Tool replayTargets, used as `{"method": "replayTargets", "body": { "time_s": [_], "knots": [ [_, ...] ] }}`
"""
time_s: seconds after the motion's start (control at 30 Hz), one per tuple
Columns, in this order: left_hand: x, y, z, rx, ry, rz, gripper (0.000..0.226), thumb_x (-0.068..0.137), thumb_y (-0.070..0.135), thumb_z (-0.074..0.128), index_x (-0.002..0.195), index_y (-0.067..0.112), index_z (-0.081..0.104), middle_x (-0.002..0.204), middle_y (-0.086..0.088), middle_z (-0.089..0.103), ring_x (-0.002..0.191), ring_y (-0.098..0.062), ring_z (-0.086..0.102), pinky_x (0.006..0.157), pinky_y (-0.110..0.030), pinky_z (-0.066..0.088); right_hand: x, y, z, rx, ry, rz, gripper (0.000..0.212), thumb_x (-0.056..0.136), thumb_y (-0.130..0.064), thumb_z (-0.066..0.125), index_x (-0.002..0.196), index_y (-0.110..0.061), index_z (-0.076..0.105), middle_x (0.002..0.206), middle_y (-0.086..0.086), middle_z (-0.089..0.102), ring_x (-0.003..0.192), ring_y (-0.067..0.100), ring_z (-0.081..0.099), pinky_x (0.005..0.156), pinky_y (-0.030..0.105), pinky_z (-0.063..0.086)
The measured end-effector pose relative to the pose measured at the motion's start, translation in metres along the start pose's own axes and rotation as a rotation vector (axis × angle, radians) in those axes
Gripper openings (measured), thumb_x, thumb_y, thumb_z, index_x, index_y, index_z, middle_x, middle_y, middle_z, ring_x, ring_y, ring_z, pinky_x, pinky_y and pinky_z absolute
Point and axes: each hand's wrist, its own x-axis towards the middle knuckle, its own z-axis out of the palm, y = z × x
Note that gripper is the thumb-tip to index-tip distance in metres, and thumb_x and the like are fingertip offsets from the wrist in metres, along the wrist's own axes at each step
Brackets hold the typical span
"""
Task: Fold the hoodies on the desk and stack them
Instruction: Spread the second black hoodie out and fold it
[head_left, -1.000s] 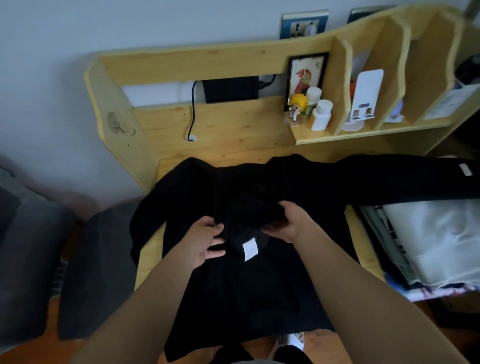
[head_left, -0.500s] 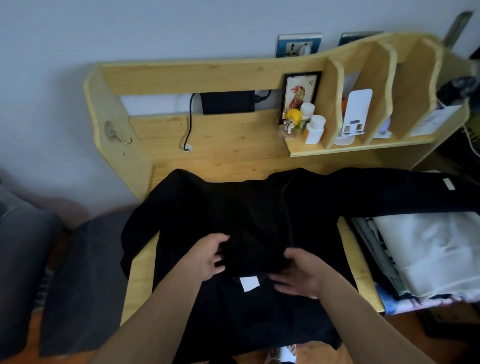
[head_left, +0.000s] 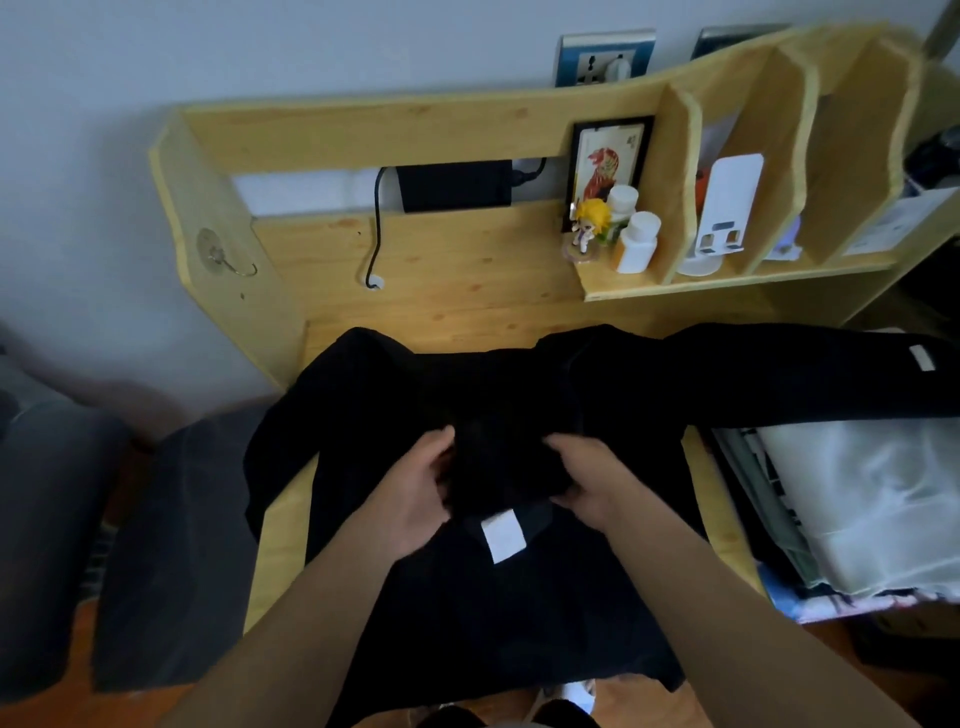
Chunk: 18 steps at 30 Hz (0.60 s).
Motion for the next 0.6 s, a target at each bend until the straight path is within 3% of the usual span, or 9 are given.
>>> {"method": "replayTargets", "body": {
  "time_s": [0.1,0.17,0.23,0.27,0.33,0.4,0.43,0.5,0.6],
  "knots": [
    [-0.006,0.044,0.026,0.084,-0.094,0.219,0.053,0.099,0.025,0.065,0.148,0.036,0.048,0.136,0.004,0.067,0.127,-0.019,0.062,0.113,-0.049,0.043,-0.021,-0.049,0.002,-0.011,-0.17,-0.202,0.052,0.095,-0.061,0.051,0.116,-0.018,0.072,0.109,0.001,0.075,0.112,0.023,0.064,0.096,0.038,0.047],
    [-0.01,0.07,0.043,0.197,-0.123,0.339,0.077,0.098,0.01,0.063,0.159,0.037,0.025,0.138,0.004,0.065,0.127,-0.016,0.062,0.111,-0.043,0.044,-0.034,-0.071,0.003,-0.125,-0.308,-0.377,0.059,0.091,-0.07,0.049,0.128,-0.028,0.069,0.131,-0.007,0.067,0.128,0.014,0.054,0.111,0.038,0.037],
    [-0.011,0.089,0.058,0.269,-0.174,0.377,0.085,0.096,-0.009,0.055,0.161,0.035,0.021,0.147,-0.004,0.058,0.129,-0.018,0.061,0.108,-0.039,0.046,-0.04,-0.079,0.009,-0.306,-0.44,-0.501,0.065,0.087,-0.056,0.069,0.146,-0.044,0.045,0.152,-0.013,0.046,0.14,0.005,0.039,0.117,0.033,0.031],
    [-0.01,0.096,0.065,0.308,-0.197,0.376,0.087,0.093,-0.017,0.048,0.16,0.033,0.024,0.151,-0.006,0.053,0.131,-0.018,0.059,0.106,-0.037,0.048,-0.04,-0.081,0.013,-0.454,-0.458,-0.566,0.08,0.085,-0.039,0.076,0.151,-0.049,0.032,0.157,-0.016,0.035,0.142,0.002,0.033,0.114,0.023,0.032],
    [-0.008,0.106,0.076,0.421,-0.199,0.373,0.092,0.086,-0.026,0.04,0.159,0.029,0.03,0.157,-0.008,0.045,0.132,-0.016,0.056,0.101,-0.03,0.052,-0.031,-0.083,0.022,-0.766,-0.355,-0.723,0.106,0.082,-0.008,0.077,0.159,-0.042,0.012,0.158,-0.015,0.023,0.142,0.002,0.027,0.102,0.002,0.03],
    [-0.005,0.111,0.078,0.555,-0.17,0.385,0.095,0.084,-0.028,0.04,0.159,0.029,0.029,0.159,-0.006,0.04,0.127,-0.012,0.057,0.093,-0.024,0.055,-0.021,-0.086,0.027,-0.964,-0.178,-0.91,0.103,0.082,0.005,0.072,0.161,-0.026,0.014,0.154,-0.001,0.033,0.141,0.01,0.035,0.106,0.003,0.029],
    [-0.004,0.112,0.075,0.656,-0.153,0.4,0.097,0.085,-0.026,0.046,0.16,0.032,0.025,0.161,-0.003,0.036,0.125,-0.009,0.057,0.088,-0.021,0.055,-0.018,-0.091,0.026,-0.991,-0.08,-0.994,0.093,0.083,0.006,0.069,0.159,-0.021,0.022,0.148,0.003,0.044,0.135,0.012,0.043,0.11,0.011,0.033],
    [0.001,0.11,0.068,0.984,-0.084,0.427,0.105,0.087,-0.007,0.066,0.161,0.04,0.01,0.165,0.0,0.026,0.125,-0.006,0.053,0.089,-0.021,0.055,-0.02,-0.108,0.023,-0.921,0.1,-1.09,0.07,0.087,0.006,0.064,0.15,-0.016,0.043,0.126,0.001,0.062,0.115,0.01,0.057,0.103,0.022,0.044],
    [0.016,0.096,0.067,1.418,0.179,0.513,0.122,0.078,0.048,0.082,0.159,0.041,-0.009,0.164,0.0,0.021,0.144,-0.021,0.034,0.114,-0.046,0.04,-0.037,-0.136,0.027,-0.844,0.199,-1.168,0.048,0.088,-0.002,0.059,0.133,-0.018,0.059,0.104,-0.006,0.066,0.096,0.009,0.061,0.087,0.027,0.052]
  ]
}}
